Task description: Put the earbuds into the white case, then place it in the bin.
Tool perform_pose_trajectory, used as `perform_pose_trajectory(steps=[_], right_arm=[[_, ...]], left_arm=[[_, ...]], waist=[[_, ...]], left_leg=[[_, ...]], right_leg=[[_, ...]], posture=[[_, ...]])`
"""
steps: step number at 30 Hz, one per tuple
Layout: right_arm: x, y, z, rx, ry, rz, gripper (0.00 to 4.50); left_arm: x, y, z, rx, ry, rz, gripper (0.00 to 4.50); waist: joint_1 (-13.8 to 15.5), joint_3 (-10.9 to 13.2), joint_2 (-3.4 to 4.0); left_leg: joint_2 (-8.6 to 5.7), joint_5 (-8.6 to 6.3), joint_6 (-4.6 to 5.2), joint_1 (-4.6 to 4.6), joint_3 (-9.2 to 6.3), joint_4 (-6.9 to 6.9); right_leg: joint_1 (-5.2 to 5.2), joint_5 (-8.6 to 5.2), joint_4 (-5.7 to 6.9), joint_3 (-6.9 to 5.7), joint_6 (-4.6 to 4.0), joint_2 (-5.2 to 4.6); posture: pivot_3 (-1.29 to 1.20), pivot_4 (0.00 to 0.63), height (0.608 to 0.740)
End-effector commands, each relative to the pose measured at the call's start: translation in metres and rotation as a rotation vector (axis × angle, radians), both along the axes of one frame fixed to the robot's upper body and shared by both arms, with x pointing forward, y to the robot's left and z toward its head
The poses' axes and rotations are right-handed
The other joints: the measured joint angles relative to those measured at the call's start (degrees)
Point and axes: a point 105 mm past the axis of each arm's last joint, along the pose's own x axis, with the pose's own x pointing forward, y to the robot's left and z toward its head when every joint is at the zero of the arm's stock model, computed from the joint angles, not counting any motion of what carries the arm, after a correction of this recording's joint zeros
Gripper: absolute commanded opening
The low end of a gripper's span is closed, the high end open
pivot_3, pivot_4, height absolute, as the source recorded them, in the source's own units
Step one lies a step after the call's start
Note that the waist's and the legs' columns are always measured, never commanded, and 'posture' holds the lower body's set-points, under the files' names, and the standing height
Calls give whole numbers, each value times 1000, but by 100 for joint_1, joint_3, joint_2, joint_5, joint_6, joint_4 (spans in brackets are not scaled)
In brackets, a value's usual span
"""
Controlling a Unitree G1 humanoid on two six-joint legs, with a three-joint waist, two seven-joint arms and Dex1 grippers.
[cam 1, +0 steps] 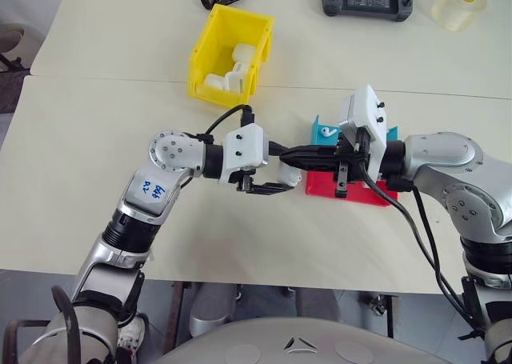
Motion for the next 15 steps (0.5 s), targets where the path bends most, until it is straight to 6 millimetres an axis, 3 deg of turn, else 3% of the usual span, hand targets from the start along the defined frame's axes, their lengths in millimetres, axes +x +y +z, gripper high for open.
perform_pose_trajectory(steps=[1,6,10,11,13,15], right_arm=[[5,-25,-14,-40,-7,-59,48],[8,-47,-12,14,-59,-123,48],[5,-63,11,156,-215,-205,48],[-2,-67,6,144,-188,-200,208],[-4,-74,3,80,-324,-240,640],[-5,-80,6,124,-380,-298,1340]], left_arm=[[-7,5,28,-113,-67,-2,2784],[-5,21,33,-183,-39,76,2784],[-1,44,45,-348,-34,214,2784],[2,54,48,-397,-39,280,2784],[5,71,49,-445,-34,381,2784],[7,89,49,-492,-48,478,2784]], waist=[[9,3,-4],[-4,5,-8],[-14,5,-8],[-8,5,-8],[-5,5,-11],[-3,5,-11]], left_leg=[[-1,0,0,0,0,-1],[3,0,0,0,4,5],[11,1,-4,3,5,5],[13,0,-4,4,5,3],[13,0,-4,5,2,0],[11,0,-5,5,6,1]], right_leg=[[0,0,0,-1,0,1],[0,0,0,4,1,-4],[1,0,2,6,1,0],[1,0,3,6,1,0],[0,0,4,5,0,-1],[1,0,3,6,0,0]], posture=[[0,150,740],[0,150,740],[0,150,740],[0,150,740],[0,150,740],[0,150,740]])
